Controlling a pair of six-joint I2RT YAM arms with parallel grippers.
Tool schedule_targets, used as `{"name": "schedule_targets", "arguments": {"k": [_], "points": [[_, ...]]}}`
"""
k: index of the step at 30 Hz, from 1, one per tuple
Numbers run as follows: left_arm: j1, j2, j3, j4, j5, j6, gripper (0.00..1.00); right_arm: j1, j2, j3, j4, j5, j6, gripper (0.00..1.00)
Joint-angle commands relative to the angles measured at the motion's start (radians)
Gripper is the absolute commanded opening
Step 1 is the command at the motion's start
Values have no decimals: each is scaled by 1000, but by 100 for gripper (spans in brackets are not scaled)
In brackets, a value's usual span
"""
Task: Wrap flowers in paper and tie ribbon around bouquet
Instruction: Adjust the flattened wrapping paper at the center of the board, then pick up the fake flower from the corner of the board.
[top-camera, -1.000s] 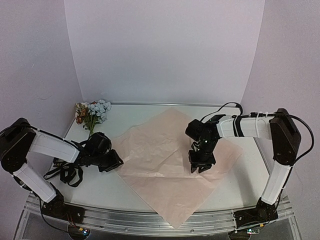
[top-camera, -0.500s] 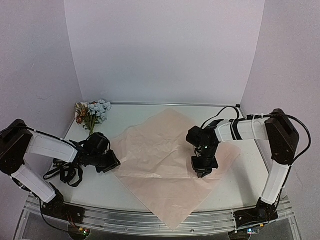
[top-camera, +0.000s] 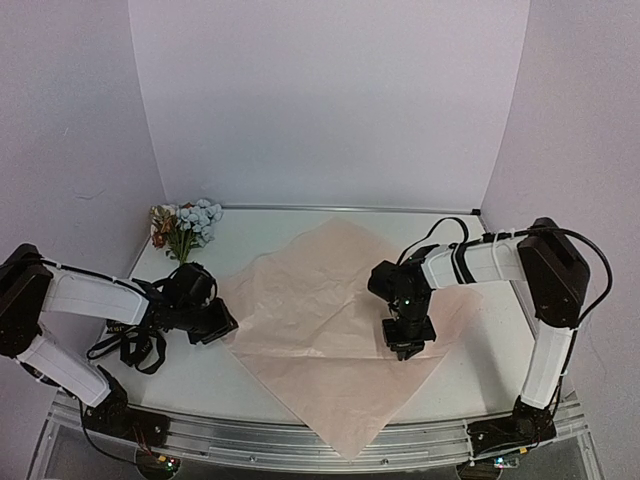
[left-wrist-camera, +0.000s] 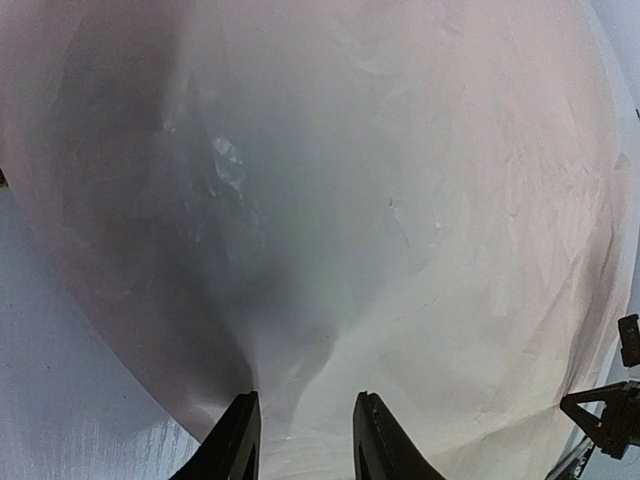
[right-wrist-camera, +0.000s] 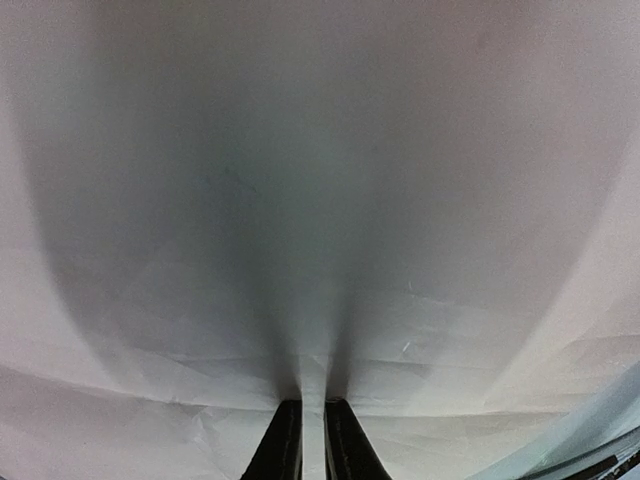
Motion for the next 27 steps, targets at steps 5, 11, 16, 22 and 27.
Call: {"name": "schedule_targets", "arguments": {"k": [5,11,16,22,27], "points": [[0,-61,135,-124,-59,44,37,19,3,7,-49,36,11,12],[53,-93,288,-279,-151,130,49,19,-104,57,-54,-31,-7,26],[185,-61,402,-361,-218,226,69,18,-197,111,-53,-81,-27,48],[383,61,520,-353,-230,323,86,20,-290,132,-54,-108,-76,75],[496,213,614,-331,-194,390,88,19,-385,97,-53,-100,-111,87]]}}
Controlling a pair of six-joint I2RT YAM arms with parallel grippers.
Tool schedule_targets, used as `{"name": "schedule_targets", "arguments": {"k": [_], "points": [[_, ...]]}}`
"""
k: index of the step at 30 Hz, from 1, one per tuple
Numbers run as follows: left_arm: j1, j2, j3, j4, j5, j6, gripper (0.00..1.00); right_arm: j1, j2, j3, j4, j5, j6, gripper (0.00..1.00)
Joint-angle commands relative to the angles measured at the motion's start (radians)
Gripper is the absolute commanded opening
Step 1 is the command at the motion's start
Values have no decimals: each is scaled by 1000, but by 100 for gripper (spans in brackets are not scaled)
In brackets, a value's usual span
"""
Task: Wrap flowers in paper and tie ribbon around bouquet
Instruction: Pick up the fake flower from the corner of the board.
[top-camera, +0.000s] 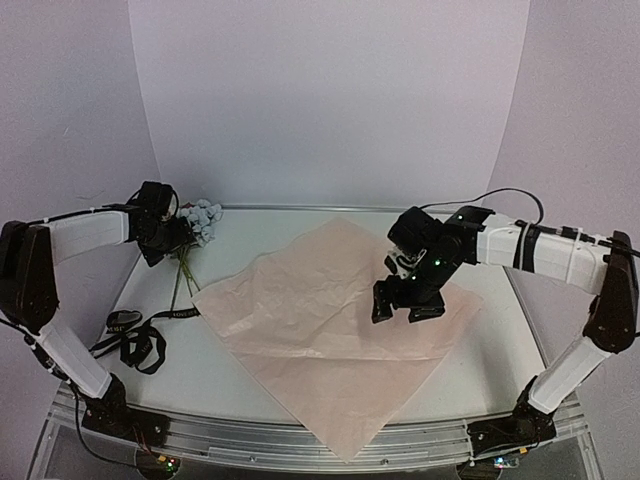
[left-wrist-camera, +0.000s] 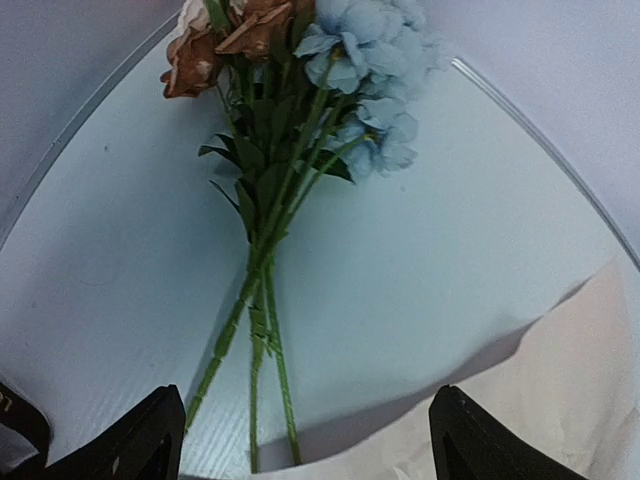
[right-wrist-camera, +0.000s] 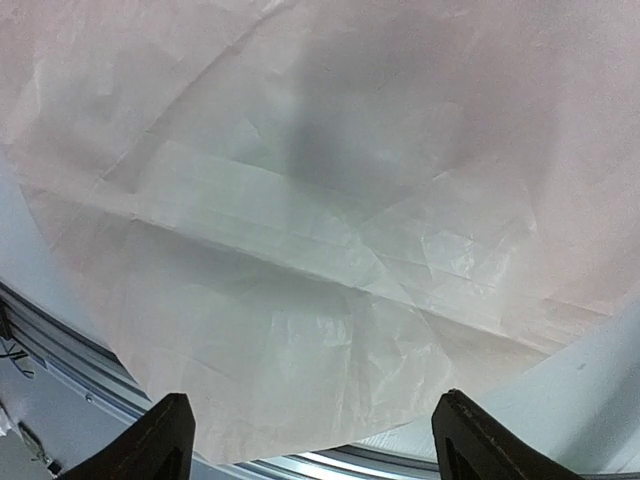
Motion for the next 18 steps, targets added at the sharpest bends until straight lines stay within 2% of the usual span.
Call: {"name": "schedule_targets", "arguments": {"k": [1,10,18], "points": [[76,134,105,2,12,103,88,5,-104,-22,-13,1,-44,87],[113,437,314,-30,65,184,80,5,-261,-145,-10,43,-58,88],[118,614,450,-83,30,194,69,4,-343,-227,-10,75,-69,87]]}}
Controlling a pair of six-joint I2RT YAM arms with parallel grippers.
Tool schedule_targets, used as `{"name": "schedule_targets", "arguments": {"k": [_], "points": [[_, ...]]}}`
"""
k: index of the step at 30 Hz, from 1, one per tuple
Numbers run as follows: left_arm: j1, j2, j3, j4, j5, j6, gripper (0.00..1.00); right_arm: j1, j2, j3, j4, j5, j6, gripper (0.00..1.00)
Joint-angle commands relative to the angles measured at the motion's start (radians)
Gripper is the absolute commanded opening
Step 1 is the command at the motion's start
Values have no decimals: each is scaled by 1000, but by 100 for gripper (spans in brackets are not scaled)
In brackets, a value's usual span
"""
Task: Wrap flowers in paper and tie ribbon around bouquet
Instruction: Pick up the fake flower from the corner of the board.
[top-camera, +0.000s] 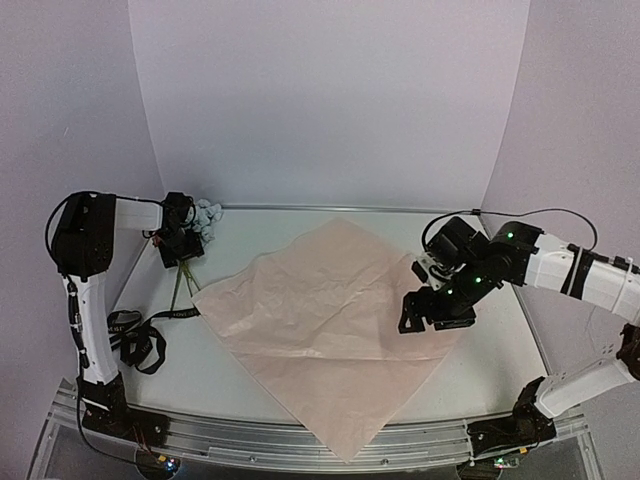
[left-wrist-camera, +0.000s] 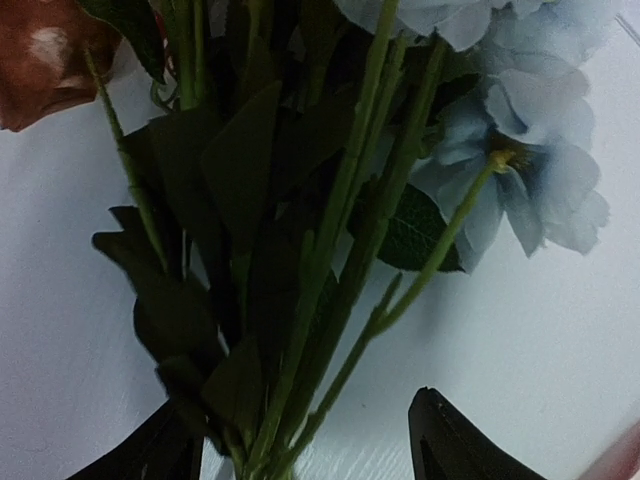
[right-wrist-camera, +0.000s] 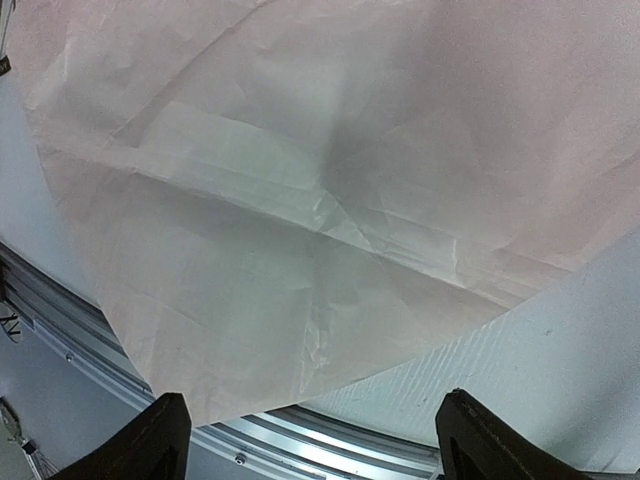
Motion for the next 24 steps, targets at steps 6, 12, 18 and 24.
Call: {"name": "schedule_targets", "arguments": {"k": [6,12,18,24], "points": [[5,108,124,-65,-65,38,51,4,-71,-52,-4,45,-28,84],[5,107,127,-57,-117,90,20,2,-72,-55,-11,43,-34,82],[5,68,143,-38,-199,173,0,3,-69,-49,-25,29,-35,80],[5,-5,192,-34,-280,263,0,2,-72,-53,-45,21,-37,79]]}}
